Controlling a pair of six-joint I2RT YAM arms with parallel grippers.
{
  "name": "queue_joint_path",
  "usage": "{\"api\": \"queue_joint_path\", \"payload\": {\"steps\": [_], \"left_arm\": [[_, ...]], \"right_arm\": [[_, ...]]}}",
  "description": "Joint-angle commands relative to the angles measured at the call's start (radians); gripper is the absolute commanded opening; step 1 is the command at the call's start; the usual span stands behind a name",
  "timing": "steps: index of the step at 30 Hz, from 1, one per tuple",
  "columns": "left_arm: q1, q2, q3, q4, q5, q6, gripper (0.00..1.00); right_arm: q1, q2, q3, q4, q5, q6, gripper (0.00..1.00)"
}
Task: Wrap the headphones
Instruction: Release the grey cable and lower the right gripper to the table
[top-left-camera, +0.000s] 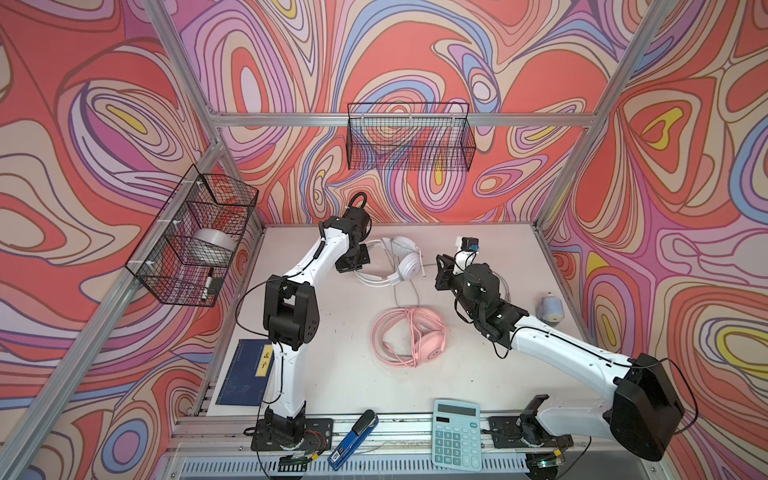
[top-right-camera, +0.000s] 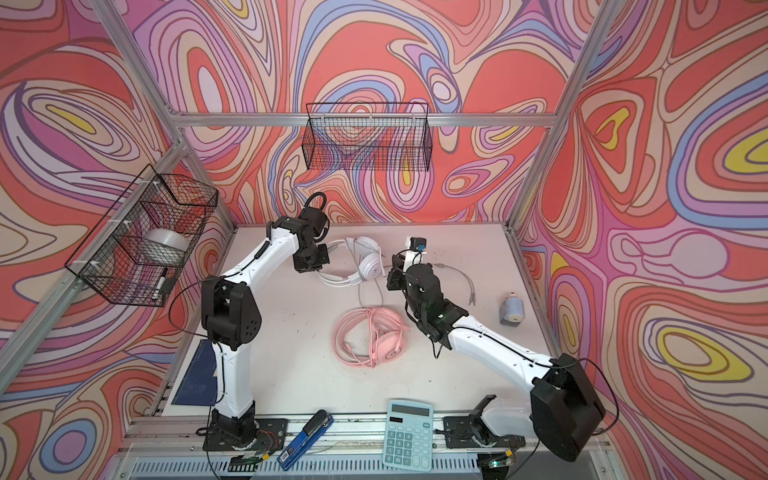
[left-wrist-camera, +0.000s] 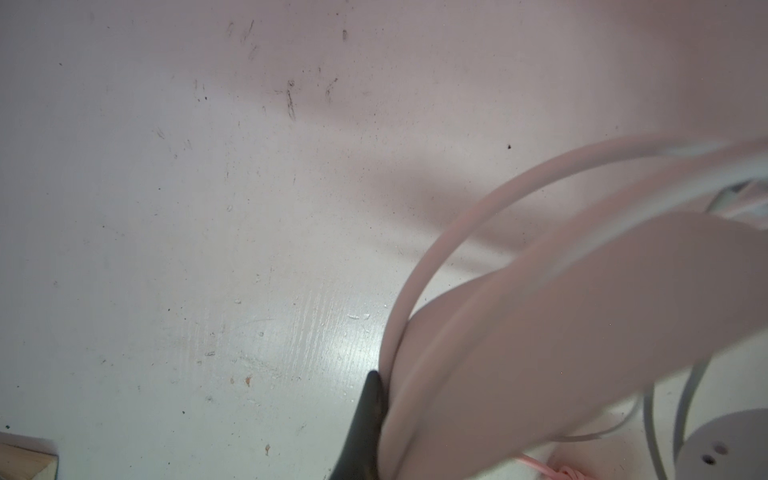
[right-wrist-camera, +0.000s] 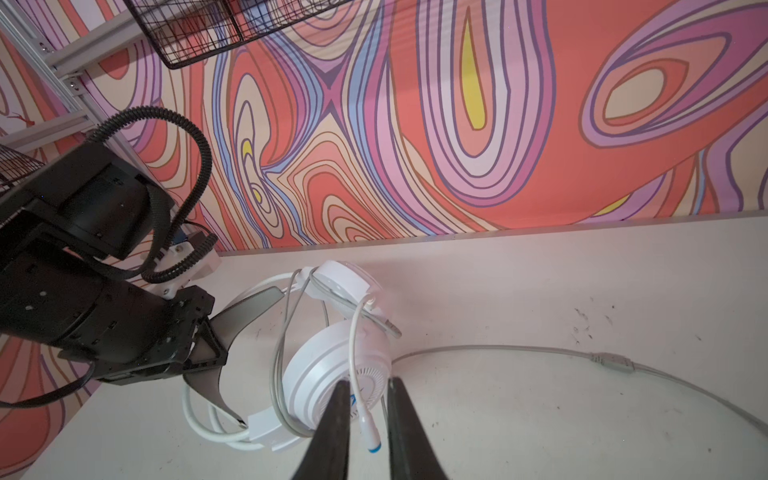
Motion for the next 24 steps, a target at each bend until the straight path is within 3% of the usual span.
{"api": "queue_joint_path", "payload": {"steps": [1,7,12,15,24], "left_arm": [[0.003,-0.054,0.001,0.028,0.011,0.009,0.0],[0.008,-0.055,-0.001,0.061,0.051,0.031,0.0],[0.011,-0.098,-0.021,0.177,0.197,0.098,0.0],[0.011,-0.124,-0.009,0.198,0.235,0.146,0.0],[0.01,-0.171,0.049,0.131,0.302,0.304,0.0]], "right_arm": [[-0.068,-0.008,-0.01,-0.044,-0.087,0.082,0.2],[-0.324,0.069,0.102,-0.313,-0.386,0.08,0.26],[-0.448,0.208,0.244,-0.488,-0.617,0.02,0.3],[-0.49,0.28,0.279,-0.492,-0.739,0.032,0.41],[-0.498,0.543,0.333,-0.344,-1.042,0.118,0.54]]}}
